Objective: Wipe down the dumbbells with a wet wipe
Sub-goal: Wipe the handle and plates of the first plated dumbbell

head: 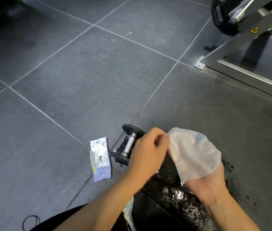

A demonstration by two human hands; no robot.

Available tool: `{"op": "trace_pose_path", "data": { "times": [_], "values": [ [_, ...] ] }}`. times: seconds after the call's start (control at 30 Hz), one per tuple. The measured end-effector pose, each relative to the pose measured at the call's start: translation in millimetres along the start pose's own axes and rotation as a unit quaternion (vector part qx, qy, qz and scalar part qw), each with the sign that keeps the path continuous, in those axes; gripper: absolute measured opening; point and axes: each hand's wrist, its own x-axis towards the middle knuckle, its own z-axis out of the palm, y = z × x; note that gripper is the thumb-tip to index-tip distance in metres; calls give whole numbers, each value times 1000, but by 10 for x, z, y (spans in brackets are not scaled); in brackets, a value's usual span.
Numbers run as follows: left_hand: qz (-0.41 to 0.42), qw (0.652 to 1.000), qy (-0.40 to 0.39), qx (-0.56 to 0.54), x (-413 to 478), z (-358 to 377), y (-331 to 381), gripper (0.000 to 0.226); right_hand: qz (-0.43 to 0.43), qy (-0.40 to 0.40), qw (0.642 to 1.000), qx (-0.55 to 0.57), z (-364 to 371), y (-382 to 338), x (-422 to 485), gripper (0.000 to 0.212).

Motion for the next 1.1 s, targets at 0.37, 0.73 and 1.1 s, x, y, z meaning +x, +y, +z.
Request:
{"op": "trace_pose_path", "data": {
  "times": [0.37,0.73,1.1],
  "values": [
    [-572,787,-45,-227,474,-242,-1864,75,-69,-68,995,-40,61,-319,-164,20],
    [-533,783,82,-310,722,11,-2019,23,-33,-80,992,-88,40,-442,-164,46],
    [-397,868,-23,-298,748,-416,-480,8,-10,-106,993,-47,154,-447,-205,30]
  ]
}}
